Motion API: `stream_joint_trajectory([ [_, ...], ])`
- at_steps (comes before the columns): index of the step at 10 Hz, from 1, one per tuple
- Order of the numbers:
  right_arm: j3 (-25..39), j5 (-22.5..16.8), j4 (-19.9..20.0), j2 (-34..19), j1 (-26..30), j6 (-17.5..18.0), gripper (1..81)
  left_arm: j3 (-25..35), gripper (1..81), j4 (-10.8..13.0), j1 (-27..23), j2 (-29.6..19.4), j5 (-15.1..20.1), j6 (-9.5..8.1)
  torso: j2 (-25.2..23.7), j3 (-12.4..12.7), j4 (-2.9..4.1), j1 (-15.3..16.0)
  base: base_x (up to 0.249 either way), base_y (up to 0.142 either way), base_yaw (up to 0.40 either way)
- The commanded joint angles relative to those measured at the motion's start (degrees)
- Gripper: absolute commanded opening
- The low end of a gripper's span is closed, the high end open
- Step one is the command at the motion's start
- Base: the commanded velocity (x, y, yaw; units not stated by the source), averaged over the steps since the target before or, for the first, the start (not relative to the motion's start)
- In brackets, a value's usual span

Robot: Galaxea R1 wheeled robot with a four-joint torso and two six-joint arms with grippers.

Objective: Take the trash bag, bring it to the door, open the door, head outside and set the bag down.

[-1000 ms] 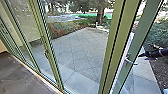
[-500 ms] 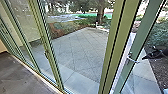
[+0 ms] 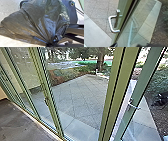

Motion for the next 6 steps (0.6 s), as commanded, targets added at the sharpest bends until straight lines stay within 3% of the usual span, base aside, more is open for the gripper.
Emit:
stream_joint_trajectory([
  [1,-4.29,0.39,-9.27,1.23,7.28,-4.59,81.1,0.26,1.0,-1.51,-1.68,-0.30,3.41,-0.42,-0.03,0.00,0.00,0.00,0.000,0.000,0.000],
  [4,-11.32,4.43,-23.16,3.60,6.23,-5.12,81.1,0.26,1.0,-3.01,-1.68,-0.04,3.59,-0.42,-0.03,0.00,0.00,0.00,0.000,0.000,0.000],
  [5,-13.85,6.69,-26.74,4.13,5.96,-5.12,81.1,0.26,1.0,-3.61,-1.76,0.05,3.50,-0.42,-0.03,0.00,0.00,0.00,0.000,0.000,0.000],
  [6,-16.83,9.60,-27.81,4.82,5.79,-5.12,81.1,0.26,1.0,-3.97,-1.76,0.05,3.50,-0.42,-0.03,0.00,0.00,0.00,0.000,0.000,0.000],
])
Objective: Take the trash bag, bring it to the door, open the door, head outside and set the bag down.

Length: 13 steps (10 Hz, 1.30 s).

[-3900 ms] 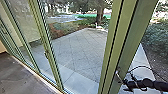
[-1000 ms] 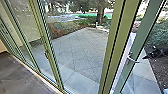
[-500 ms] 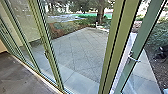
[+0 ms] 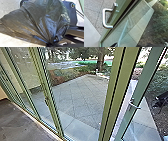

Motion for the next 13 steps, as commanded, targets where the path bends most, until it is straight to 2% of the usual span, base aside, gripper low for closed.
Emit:
stream_joint_trajectory([
  [1,-10.95,8.29,-14.80,0.62,8.72,-0.79,81.1,0.27,1.0,-1.51,-1.85,-0.06,3.55,-0.07,-0.03,0.00,0.00,0.00,0.000,0.000,0.000],
  [2,-13.35,10.07,-16.22,1.25,8.63,-0.79,81.1,0.26,1.0,-1.60,-1.85,0.03,3.55,-0.07,-0.03,0.00,0.02,0.00,0.000,0.000,0.000],
  [4,-16.69,13.06,-16.48,1.33,8.54,-0.71,81.1,0.26,1.0,-1.86,-1.85,0.12,3.64,-0.07,-0.03,0.00,0.02,0.00,0.000,0.000,0.000],
  [10,-17.13,13.59,-16.31,-0.77,8.90,-0.71,81.1,0.26,1.0,-1.86,-1.85,0.21,3.64,-0.07,-0.03,0.00,0.06,0.02,0.000,0.000,0.000],
  [13,-17.39,14.73,-17.63,-2.36,8.62,-0.79,81.1,0.26,1.0,-1.86,-1.85,0.21,3.72,0.02,-0.03,0.00,0.06,0.02,0.000,0.000,0.000],
])
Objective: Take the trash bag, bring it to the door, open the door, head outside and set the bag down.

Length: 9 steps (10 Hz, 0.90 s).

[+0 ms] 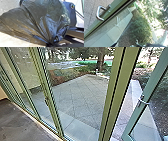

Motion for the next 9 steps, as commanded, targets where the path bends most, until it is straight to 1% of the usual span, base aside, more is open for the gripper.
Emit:
stream_joint_trajectory([
  [1,-0.41,-0.55,-3.88,-1.88,8.65,0.06,81.1,0.37,1.0,-0.42,-1.83,-0.20,3.66,0.04,-0.03,0.00,0.00,0.00,0.000,0.000,0.000],
  [6,-0.50,1.38,-4.94,-5.74,8.30,0.06,81.1,0.29,1.0,-0.42,-1.65,-0.12,3.66,0.04,-0.03,0.00,0.00,0.00,0.000,0.000,0.000],
  [8,-1.46,2.61,-4.94,-6.97,7.34,-0.03,81.1,0.29,1.0,-0.42,-1.65,-0.12,3.66,0.04,-0.03,0.00,-3.35,0.00,0.000,0.000,0.000],
  [9,-1.99,3.48,-4.68,-7.15,6.81,-0.03,81.1,0.29,1.0,-0.42,-1.74,-0.12,3.66,0.04,-0.03,0.00,-4.69,0.00,0.000,0.000,0.000],
])
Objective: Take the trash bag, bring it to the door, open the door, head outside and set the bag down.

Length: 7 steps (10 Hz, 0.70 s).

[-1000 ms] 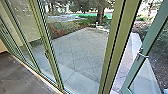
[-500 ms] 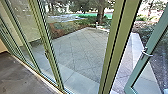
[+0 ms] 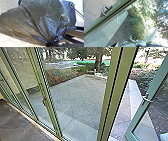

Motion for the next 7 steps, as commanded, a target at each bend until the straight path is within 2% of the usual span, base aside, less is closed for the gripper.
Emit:
stream_joint_trajectory([
  [1,-2.45,-0.31,-1.77,-2.00,6.53,-0.03,81.1,0.37,1.0,-0.43,-1.87,-0.25,3.51,0.04,-0.03,0.00,-4.06,0.00,0.000,0.000,0.000],
  [5,-3.51,1.19,-1.42,-2.00,5.55,0.06,81.1,0.37,1.0,-0.43,-1.70,-0.43,3.51,0.04,-0.03,0.04,-10.75,-0.02,0.000,0.000,0.000],
  [7,-4.30,1.81,-1.42,-2.00,5.38,0.06,81.1,0.37,1.0,-0.43,-1.61,-0.43,3.51,0.04,-0.03,0.04,-13.84,0.00,0.000,0.000,0.000],
])
